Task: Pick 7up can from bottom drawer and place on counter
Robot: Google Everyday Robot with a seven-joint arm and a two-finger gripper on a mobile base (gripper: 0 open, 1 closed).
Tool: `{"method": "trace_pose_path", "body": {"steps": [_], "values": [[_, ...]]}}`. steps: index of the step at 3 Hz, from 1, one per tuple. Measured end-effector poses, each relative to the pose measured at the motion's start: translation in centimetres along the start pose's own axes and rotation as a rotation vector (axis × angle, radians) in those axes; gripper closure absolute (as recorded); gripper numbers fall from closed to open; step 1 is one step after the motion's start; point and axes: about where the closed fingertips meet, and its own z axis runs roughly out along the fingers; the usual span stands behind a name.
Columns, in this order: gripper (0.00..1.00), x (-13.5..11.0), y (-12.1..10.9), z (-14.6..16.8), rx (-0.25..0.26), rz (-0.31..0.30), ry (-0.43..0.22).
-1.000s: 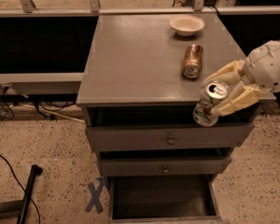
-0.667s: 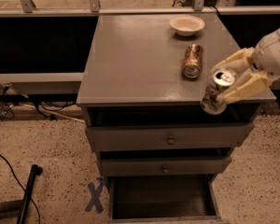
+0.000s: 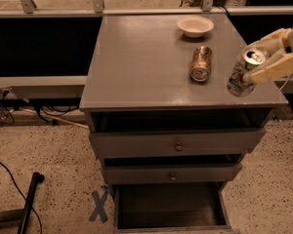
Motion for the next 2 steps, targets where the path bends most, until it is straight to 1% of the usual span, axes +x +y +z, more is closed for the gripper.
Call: {"method": "trace_pose_path", "body": {"steps": [1,2], "values": [[1.0,3.6,-3.3,-1.2,0.089,0.111,-0.051],[1.0,6.2,-6.1,-1.6,0.148,0.217,-0.02]]}}
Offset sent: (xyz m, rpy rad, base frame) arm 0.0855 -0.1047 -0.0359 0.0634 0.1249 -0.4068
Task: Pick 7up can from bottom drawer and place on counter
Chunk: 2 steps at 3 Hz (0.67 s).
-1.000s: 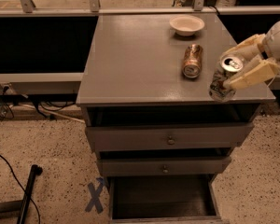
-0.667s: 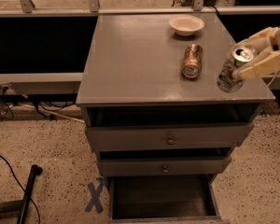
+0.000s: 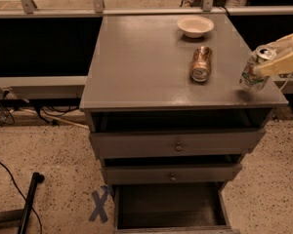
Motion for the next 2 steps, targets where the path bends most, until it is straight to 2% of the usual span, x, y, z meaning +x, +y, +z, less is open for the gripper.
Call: {"method": "trace_pose_path", "body": {"steps": [1,2], "values": [[0.84,1.89,-1.8,1.2,0.004,0.1,0.03],[0.61,1.92,-1.89,1.5,0.002,0.107,0.029]]}}
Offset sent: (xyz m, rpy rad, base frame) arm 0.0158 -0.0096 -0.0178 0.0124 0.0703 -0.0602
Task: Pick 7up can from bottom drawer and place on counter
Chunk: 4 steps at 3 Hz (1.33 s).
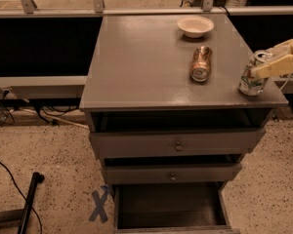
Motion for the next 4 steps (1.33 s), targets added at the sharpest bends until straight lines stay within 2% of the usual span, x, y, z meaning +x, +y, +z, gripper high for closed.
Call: {"method": "trace_pose_path", "body": {"steps": [2,3,4], "values": [[0.14,-0.06,-0.08,0.7,-0.008,0.001,-0.002],[0.0,-0.1,-0.11,1.02,-0.011,0.001,-0.002],[0.0,-0.64,0.12,0.9,-0.018,-0.04,-0.018]]}}
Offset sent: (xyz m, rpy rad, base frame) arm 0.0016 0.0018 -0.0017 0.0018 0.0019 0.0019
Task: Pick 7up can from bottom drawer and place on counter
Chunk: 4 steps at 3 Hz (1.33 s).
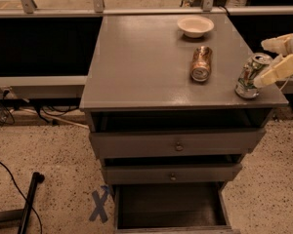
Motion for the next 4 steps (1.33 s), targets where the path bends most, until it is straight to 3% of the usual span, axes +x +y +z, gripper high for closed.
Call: {"method": "trace_pose_path", "body": {"steps": [1,2,3,4], "values": [[0.0,-1.6,0.5,-2.4,0.016,-0.129,-0.078],[0.0,-2.7,1.5,-6.3,0.054,-0.316,-0.17],[0.0,-2.8,1.4,-6.1,0.06,-0.377,-0.173],[0.0,-2.8,1.4,-6.1,0.06,-0.377,-0.173]]}}
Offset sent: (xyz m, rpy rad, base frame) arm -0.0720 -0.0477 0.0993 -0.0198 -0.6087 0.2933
